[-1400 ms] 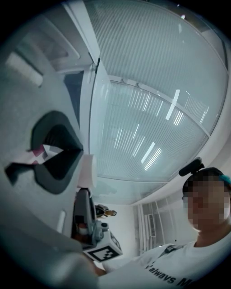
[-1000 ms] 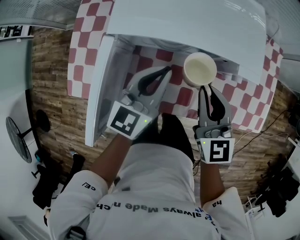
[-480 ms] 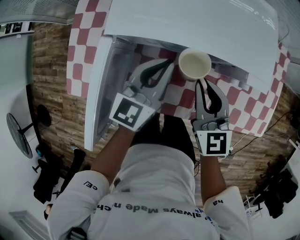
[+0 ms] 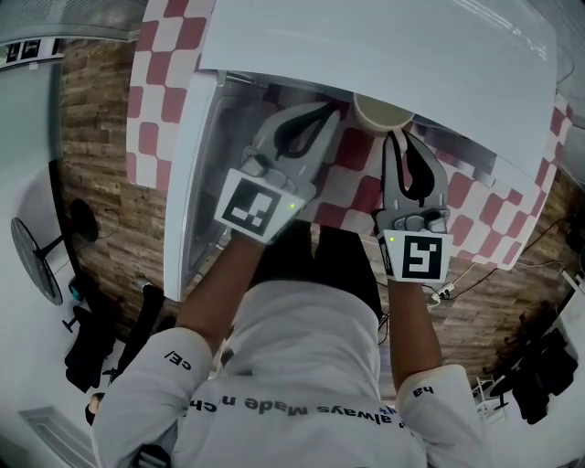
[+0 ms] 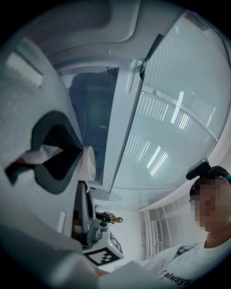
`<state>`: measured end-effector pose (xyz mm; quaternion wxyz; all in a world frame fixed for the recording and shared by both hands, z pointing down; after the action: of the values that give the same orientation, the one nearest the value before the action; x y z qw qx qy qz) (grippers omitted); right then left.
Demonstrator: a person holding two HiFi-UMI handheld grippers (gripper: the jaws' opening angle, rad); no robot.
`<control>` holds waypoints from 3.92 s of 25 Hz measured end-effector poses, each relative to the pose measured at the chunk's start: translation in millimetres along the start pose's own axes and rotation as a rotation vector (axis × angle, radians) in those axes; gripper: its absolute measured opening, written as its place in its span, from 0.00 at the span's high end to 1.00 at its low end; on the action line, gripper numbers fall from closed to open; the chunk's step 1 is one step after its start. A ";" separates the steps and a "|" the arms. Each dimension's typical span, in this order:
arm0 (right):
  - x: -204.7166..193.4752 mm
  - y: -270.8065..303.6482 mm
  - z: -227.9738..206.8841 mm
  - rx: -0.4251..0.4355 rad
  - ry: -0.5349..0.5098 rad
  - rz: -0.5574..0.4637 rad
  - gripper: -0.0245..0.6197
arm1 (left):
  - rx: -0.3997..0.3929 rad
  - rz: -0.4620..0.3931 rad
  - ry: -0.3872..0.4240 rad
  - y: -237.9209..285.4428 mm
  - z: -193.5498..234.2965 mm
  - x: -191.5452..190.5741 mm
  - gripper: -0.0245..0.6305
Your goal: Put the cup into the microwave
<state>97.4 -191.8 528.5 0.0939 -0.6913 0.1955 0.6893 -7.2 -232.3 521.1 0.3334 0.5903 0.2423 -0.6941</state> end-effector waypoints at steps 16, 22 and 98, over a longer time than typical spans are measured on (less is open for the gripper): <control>-17.9 52.8 -13.2 -0.048 -0.017 -0.075 0.90 | 0.066 -0.005 0.031 20.4 38.0 -17.0 0.96; -20.4 68.1 -20.2 -0.055 -0.029 -0.099 0.90 | 0.084 -0.027 0.047 31.5 45.7 -20.1 0.96; 136.2 -88.8 10.1 -0.011 -0.012 0.016 0.86 | 0.039 -0.041 0.009 -66.2 -73.5 137.1 0.96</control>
<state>120.0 -126.5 380.9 0.0859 -0.6862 0.1966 0.6951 -19.5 -159.2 369.2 0.3063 0.5946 0.2425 -0.7027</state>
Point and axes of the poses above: the fingertips, and each gripper's own axes: y forward along the fingers, z to its left, x out of its top, the point moved 3 cm from there along -y, backward along the fingers, and after that the axes turned 8 degrees about -z, right-handed, at the moved point
